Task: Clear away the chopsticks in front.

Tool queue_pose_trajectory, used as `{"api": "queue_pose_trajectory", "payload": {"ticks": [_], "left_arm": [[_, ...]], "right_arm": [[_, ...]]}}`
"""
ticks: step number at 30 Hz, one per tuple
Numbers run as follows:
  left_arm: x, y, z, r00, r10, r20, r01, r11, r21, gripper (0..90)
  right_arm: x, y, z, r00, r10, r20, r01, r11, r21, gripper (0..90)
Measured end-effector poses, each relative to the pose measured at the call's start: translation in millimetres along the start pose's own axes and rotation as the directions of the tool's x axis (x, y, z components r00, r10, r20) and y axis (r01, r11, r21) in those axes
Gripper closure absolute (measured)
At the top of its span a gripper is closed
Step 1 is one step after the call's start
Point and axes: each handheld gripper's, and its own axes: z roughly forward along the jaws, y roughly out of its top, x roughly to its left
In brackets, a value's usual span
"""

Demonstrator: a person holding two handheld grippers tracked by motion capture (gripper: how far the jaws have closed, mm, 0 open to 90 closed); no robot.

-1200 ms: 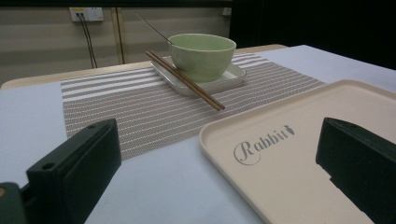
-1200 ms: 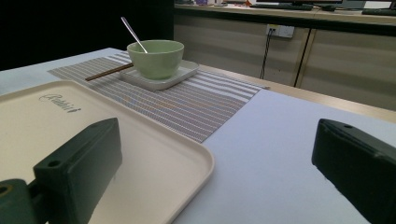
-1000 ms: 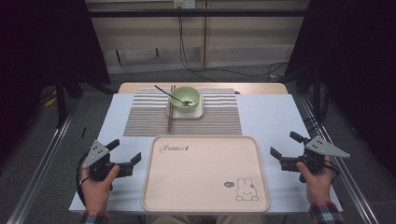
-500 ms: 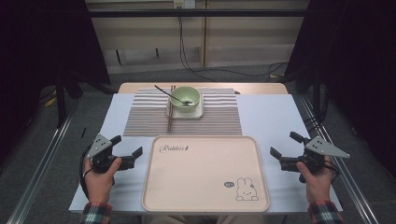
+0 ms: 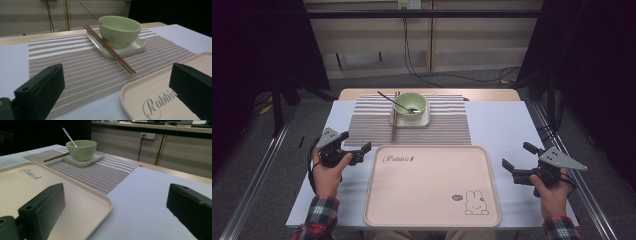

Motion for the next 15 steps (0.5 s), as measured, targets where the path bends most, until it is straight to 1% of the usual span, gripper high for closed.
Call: {"api": "queue_pose_trajectory", "payload": {"ticks": [2,4,6,8,9,10,13,15], "left_arm": [[1.2,2.0,2.3,1.0,-0.003,-0.006,0.003,1.0,0.002,0.0],[5.2,6.5,9.3,0.9994,-0.026,-0.021,0.027,0.9995,0.017,0.0],[7.6,8.5,13.9,0.9991,-0.038,-0.019,0.038,0.9991,0.017,0.0],[8.9,9.9,18.5,0.9988,-0.039,-0.031,0.039,0.999,0.022,0.0],[8.9,9.9,18.5,0.9988,-0.039,-0.031,0.039,0.999,0.022,0.0],[10.2,11.1,23.5,0.999,-0.036,-0.027,0.037,0.9989,0.028,0.0],[11.0,12.1,28.3,0.9987,-0.039,-0.032,0.04,0.9988,0.029,0.0],[12.4,13.3,34.4,0.9979,-0.052,-0.038,0.053,0.9983,0.025,0.0]], "right_arm": [[0.0,0.0,-0.1,1.0,0.001,0.001,-0.001,1.0,0.0,1.2],[0.0,-0.1,-0.1,1.0,0.002,0.002,-0.002,1.0,0.002,1.2],[-0.1,0.0,-0.1,1.0,-0.001,0.0,0.001,1.0,0.003,1.2],[-0.2,0.0,-0.2,1.0,-0.001,0.002,0.001,1.0,0.003,1.2],[-0.2,0.1,-0.1,1.0,0.0,0.004,0.0,1.0,0.002,1.2],[-0.2,0.1,-0.2,1.0,0.0,0.006,0.0,1.0,0.003,1.2],[0.0,0.1,-0.6,1.0,0.007,0.004,-0.007,1.0,0.006,1.2],[-0.4,0.2,-0.5,1.0,0.003,0.004,-0.003,1.0,0.004,1.3]]}}
